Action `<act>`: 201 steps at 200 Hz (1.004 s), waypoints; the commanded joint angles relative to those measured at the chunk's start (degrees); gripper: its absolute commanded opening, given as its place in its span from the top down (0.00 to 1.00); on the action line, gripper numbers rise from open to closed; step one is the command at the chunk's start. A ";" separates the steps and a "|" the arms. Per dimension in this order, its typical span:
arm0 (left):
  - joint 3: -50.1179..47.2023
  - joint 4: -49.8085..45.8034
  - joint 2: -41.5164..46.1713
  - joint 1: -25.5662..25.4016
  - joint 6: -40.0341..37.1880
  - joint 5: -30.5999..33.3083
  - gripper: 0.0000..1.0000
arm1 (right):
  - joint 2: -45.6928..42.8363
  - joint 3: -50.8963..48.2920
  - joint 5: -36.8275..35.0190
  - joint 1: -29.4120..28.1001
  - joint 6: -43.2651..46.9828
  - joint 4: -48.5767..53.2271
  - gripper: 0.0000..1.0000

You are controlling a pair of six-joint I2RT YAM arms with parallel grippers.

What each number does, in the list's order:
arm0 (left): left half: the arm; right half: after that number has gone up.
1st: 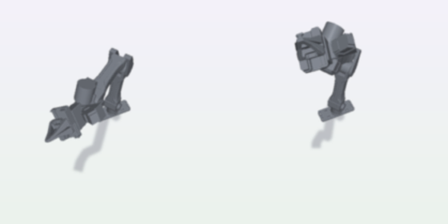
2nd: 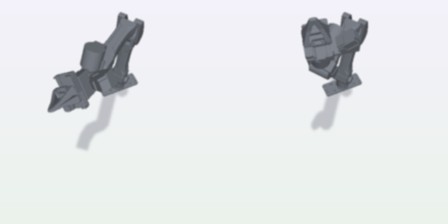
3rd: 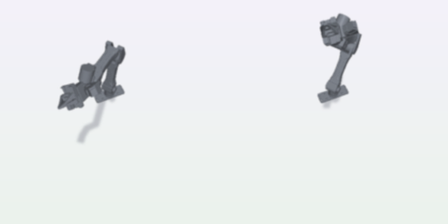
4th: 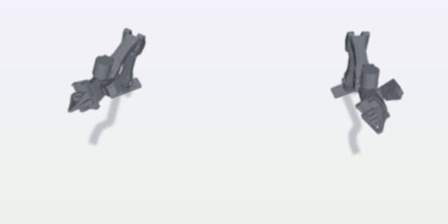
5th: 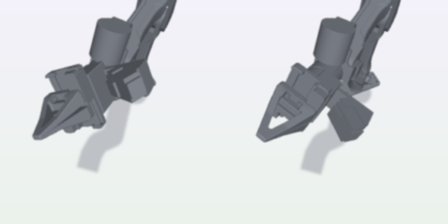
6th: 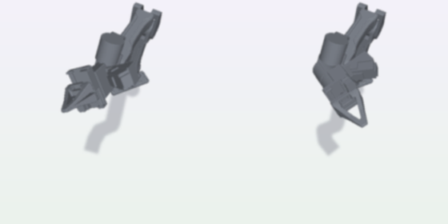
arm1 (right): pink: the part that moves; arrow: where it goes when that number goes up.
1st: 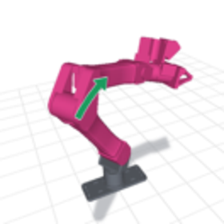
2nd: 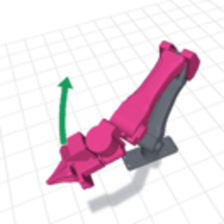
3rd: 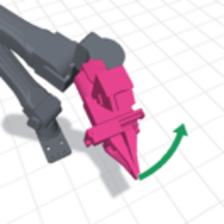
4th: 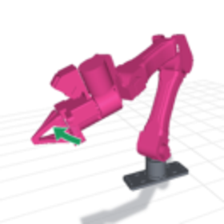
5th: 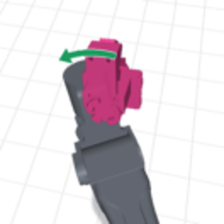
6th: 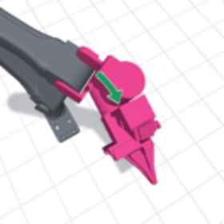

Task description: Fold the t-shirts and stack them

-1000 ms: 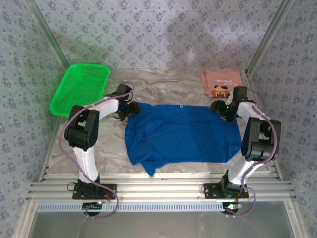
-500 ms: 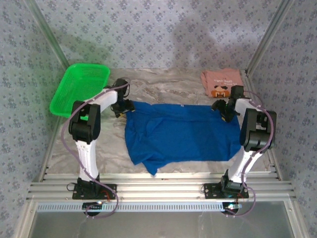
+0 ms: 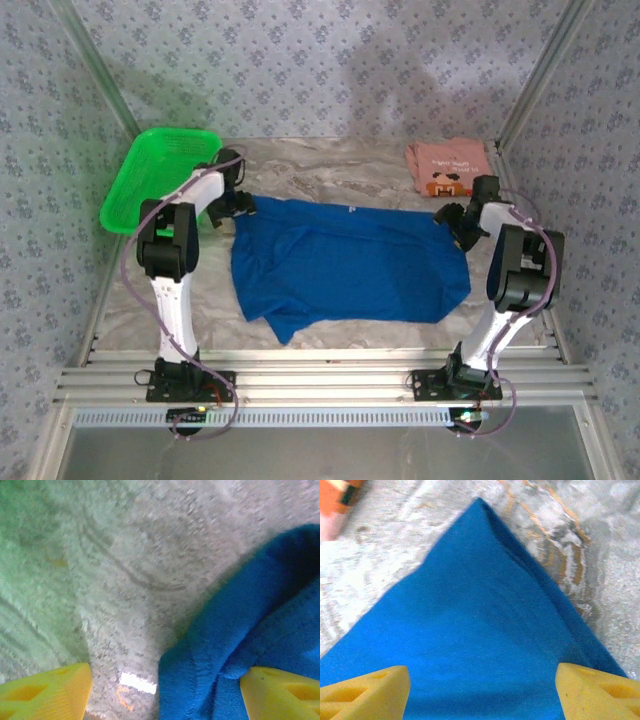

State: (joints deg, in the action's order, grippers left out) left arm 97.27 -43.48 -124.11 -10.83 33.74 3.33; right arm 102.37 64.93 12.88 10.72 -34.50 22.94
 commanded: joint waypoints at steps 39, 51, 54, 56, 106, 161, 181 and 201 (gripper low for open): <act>-1.50 -3.30 15.43 -8.57 -1.52 -2.53 0.12 | -12.69 2.88 7.56 -2.65 11.18 5.03 0.20; -4.43 -2.49 17.38 -9.69 -1.59 -4.40 0.12 | -15.48 2.43 10.27 -3.52 12.16 4.60 0.19; -5.41 -1.73 17.74 -9.81 -1.45 -5.53 0.12 | -15.97 2.18 11.05 -3.84 12.32 4.44 0.18; -6.08 -1.13 17.94 -9.82 -1.32 -6.32 0.12 | -16.37 1.97 11.40 -4.01 12.34 4.36 0.17; -13.57 8.37 13.92 -9.65 0.63 -18.73 0.30 | -22.70 -0.37 16.28 -9.15 14.54 5.84 0.16; -18.02 16.23 11.11 -10.04 2.12 -22.23 0.34 | -25.52 -0.73 18.23 -10.52 14.73 6.63 0.16; -18.37 16.94 10.00 -10.42 2.00 -22.42 0.35 | -25.94 -0.75 18.06 -10.72 14.48 6.58 0.16; -19.08 17.36 9.72 -11.09 1.63 -23.55 0.35 | -26.01 -0.40 17.88 -10.72 14.76 7.03 0.15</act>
State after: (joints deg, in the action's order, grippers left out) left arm 79.22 -28.34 -113.30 -21.04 35.40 -17.80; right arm 77.69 64.42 29.65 0.36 -21.04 28.36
